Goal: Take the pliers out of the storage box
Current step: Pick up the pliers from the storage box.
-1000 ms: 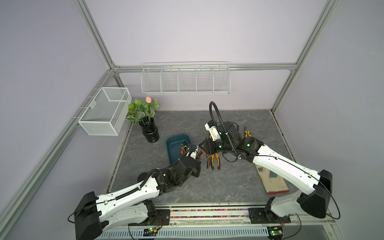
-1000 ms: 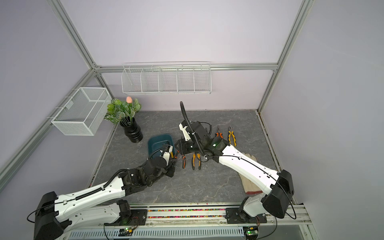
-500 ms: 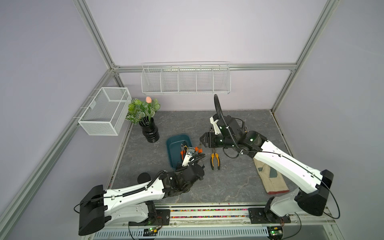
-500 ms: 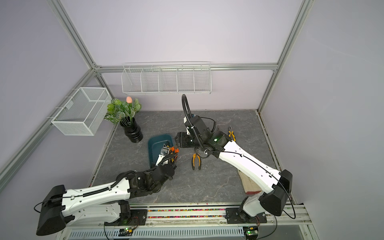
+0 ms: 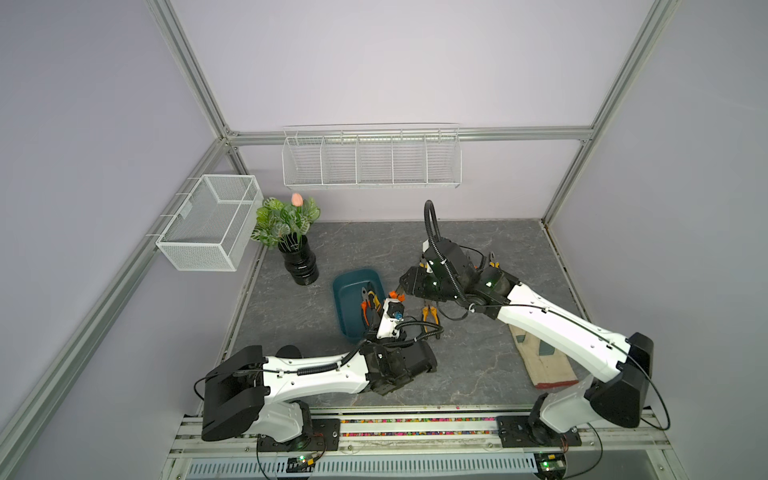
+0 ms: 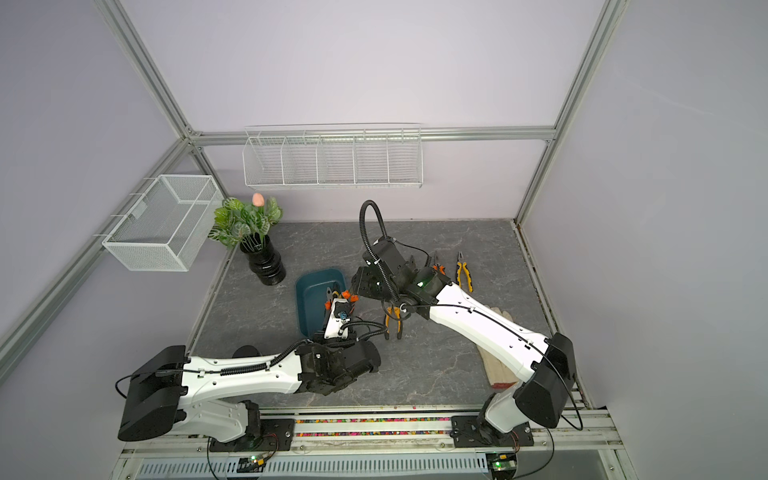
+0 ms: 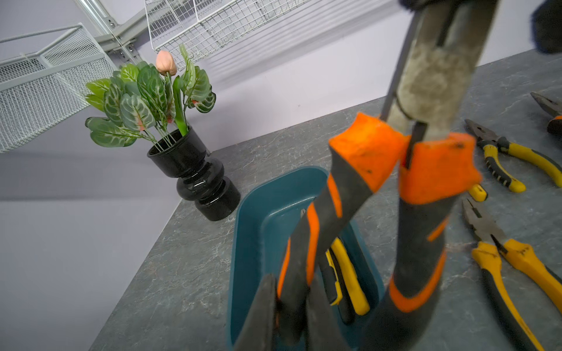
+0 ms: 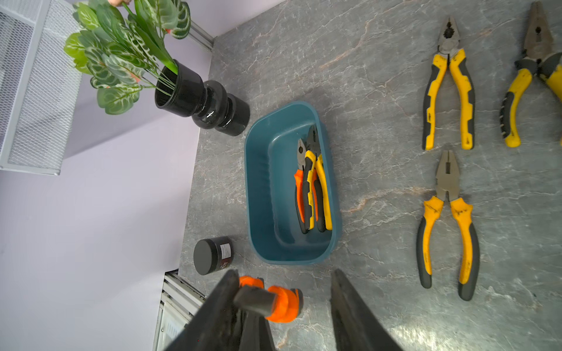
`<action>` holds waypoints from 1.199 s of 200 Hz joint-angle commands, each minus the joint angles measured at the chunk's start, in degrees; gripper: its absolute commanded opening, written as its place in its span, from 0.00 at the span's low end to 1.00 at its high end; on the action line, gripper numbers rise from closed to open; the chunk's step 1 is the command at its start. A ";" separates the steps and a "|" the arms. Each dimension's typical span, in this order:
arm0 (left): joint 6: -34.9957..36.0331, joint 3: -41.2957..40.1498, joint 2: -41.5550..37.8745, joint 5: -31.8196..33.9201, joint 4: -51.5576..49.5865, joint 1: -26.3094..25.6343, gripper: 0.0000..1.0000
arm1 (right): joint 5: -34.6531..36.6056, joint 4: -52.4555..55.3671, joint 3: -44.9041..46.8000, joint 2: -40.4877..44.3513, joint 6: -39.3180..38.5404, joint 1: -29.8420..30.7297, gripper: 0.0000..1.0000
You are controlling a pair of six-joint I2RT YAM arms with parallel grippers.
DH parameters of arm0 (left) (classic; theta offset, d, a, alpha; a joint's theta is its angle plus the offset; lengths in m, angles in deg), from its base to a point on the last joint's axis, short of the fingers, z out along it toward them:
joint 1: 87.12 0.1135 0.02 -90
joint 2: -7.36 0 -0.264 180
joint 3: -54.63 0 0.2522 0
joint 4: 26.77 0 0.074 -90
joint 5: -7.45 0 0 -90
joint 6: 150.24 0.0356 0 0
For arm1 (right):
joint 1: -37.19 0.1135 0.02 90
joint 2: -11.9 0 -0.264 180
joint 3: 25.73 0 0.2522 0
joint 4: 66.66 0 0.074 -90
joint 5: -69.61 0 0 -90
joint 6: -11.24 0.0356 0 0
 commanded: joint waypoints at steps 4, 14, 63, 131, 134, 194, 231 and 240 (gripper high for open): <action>-5.05 1.94 -0.77 5.99 -0.11 -0.12 0.00 | 1.83 -1.19 2.81 0.93 1.96 0.18 0.47; -4.78 2.15 -0.79 5.79 0.04 -0.19 0.00 | 1.91 -1.11 2.76 0.77 1.87 0.18 0.45; -4.29 3.03 -0.12 4.88 0.21 -0.13 0.00 | 1.65 -1.06 2.79 -0.04 3.06 0.93 0.36; -4.28 4.35 0.69 3.36 -0.22 -0.11 0.00 | 2.20 1.04 2.07 -0.93 1.22 1.32 0.07; -4.25 4.32 0.49 3.10 -0.27 -0.12 0.00 | 2.39 1.15 1.91 -0.95 1.01 1.32 0.06; -0.70 2.30 -9.11 -8.80 -0.44 -0.14 0.65 | 13.87 12.72 -7.43 1.45 -12.15 -2.32 0.06; -0.77 -1.37 -20.59 -16.35 -1.81 -0.12 0.67 | 18.35 22.57 -14.00 4.65 -23.68 -11.16 0.07; -0.41 -2.36 -23.18 -17.23 -1.80 -0.14 0.67 | 18.46 25.67 -14.47 5.00 -25.68 -13.04 0.07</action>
